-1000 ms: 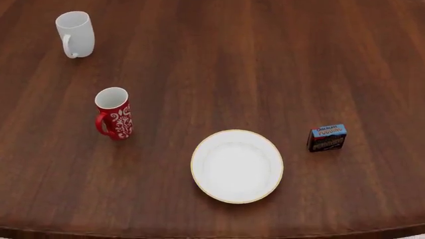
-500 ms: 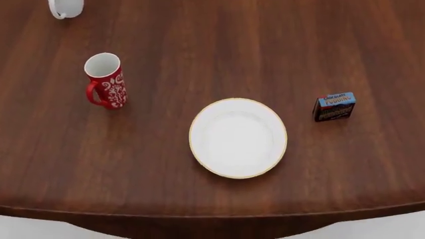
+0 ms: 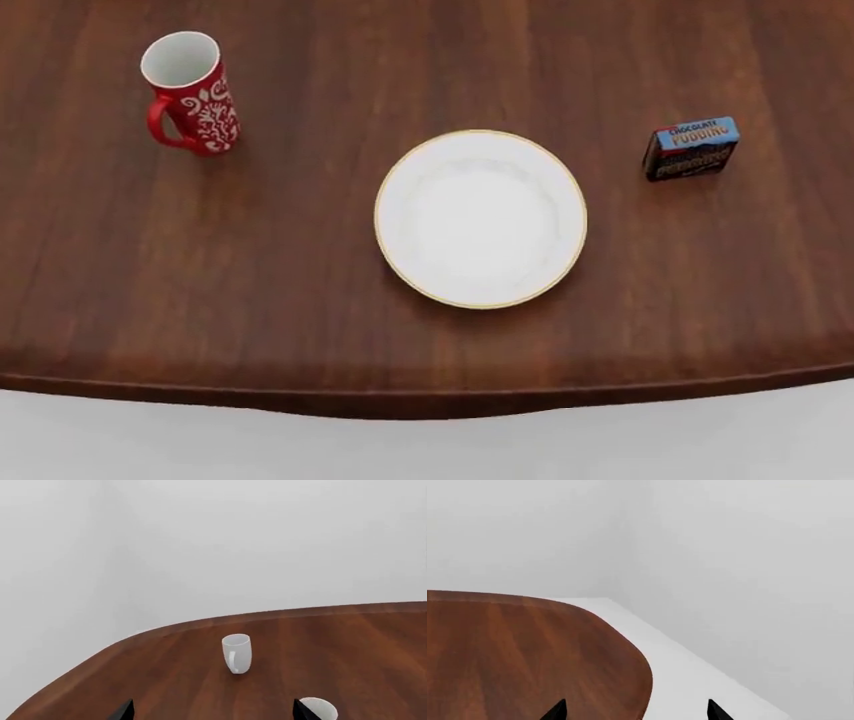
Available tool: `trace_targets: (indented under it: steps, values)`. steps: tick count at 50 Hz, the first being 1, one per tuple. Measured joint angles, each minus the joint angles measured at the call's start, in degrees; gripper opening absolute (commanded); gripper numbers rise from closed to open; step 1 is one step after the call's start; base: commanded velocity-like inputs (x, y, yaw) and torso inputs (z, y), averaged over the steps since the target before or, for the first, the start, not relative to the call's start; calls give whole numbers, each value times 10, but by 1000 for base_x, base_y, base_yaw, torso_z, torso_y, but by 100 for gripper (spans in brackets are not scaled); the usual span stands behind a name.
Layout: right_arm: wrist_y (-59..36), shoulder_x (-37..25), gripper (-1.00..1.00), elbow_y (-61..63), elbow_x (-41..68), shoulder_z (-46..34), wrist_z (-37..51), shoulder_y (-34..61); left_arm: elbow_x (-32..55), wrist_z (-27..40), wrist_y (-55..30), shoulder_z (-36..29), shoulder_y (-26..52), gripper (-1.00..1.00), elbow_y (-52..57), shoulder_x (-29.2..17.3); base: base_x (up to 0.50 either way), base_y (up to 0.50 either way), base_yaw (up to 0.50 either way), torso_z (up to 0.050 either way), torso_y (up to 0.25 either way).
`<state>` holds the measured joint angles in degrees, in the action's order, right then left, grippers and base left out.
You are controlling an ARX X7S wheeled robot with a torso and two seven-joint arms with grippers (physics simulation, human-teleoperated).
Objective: Put the white mug on the plate.
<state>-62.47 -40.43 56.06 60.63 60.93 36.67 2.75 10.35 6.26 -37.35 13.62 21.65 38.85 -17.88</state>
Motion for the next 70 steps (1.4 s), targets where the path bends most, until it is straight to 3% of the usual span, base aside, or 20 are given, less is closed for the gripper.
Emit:
trace_targets:
  steps: [17,59,70]
  values:
    - [7,-1,100,2,-2,5,2,-14,10,1,6,4,-2,100,-5,2,-1,15,0,0,-18]
    - [20,-12,100,3,11,0,21,-32,21,6,20,6,-7,100,-16,-1,0,441,0,0,0]
    - [28,-8,100,2,7,2,17,-42,20,8,22,1,-6,100,-19,-2,0,25,0,0,0]
